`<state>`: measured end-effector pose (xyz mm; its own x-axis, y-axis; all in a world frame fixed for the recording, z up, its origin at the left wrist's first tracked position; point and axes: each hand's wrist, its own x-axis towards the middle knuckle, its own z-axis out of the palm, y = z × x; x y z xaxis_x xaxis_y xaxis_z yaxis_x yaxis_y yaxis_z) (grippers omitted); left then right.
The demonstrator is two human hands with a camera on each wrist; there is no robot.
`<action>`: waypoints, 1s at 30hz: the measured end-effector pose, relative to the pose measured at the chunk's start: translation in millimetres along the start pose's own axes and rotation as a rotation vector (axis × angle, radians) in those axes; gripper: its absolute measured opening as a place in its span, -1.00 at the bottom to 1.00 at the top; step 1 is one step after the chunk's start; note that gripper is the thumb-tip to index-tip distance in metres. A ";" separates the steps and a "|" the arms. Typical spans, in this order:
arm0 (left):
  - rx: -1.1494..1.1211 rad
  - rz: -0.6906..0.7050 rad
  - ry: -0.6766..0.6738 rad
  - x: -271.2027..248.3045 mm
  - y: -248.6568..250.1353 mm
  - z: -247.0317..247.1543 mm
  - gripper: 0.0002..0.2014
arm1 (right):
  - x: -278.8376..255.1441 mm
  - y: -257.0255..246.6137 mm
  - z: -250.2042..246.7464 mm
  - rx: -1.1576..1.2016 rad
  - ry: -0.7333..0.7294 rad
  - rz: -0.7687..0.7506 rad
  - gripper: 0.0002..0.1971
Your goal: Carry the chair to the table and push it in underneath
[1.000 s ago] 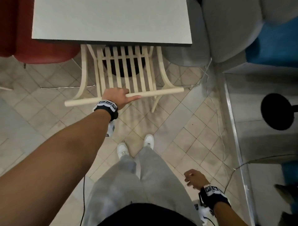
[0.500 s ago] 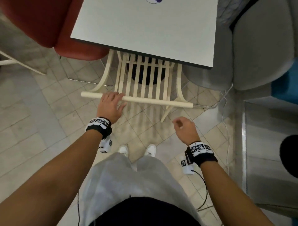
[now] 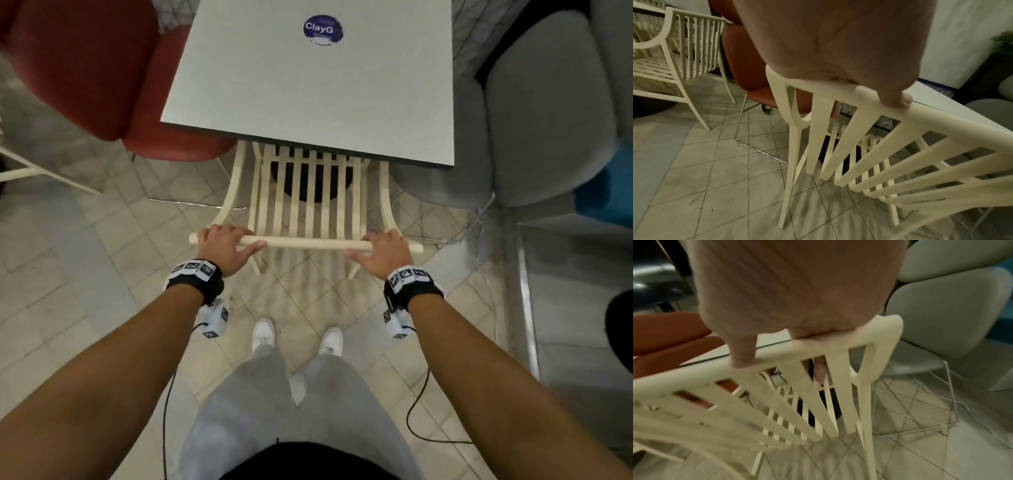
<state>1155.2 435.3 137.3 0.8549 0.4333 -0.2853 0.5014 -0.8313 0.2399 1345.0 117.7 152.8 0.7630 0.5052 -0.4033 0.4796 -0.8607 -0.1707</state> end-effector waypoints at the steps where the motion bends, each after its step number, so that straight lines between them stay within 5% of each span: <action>1: -0.003 0.002 -0.008 1.4 0.3 -1.1 -0.29 | -3.7 -0.1 6.1 -0.021 0.069 -0.007 -0.21; 10: -0.019 0.081 -0.040 1.9 -15.5 -9.6 -0.45 | -23.4 -14.3 30.7 -0.034 0.247 0.017 -0.39; 21: 0.142 0.064 0.041 -6.5 -2.5 -15.2 -0.31 | -23.7 -26.2 35.0 -0.055 0.242 0.068 -0.29; 30: -0.006 0.029 0.074 -32.9 -4.9 2.4 -0.24 | -37.4 -17.1 48.0 -0.101 0.314 -0.007 -0.35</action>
<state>1124.3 424.2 143.3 0.8764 0.4340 -0.2086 0.4770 -0.8418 0.2526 1287.5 110.4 127.7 0.8482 0.5197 -0.1024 0.5143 -0.8543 -0.0760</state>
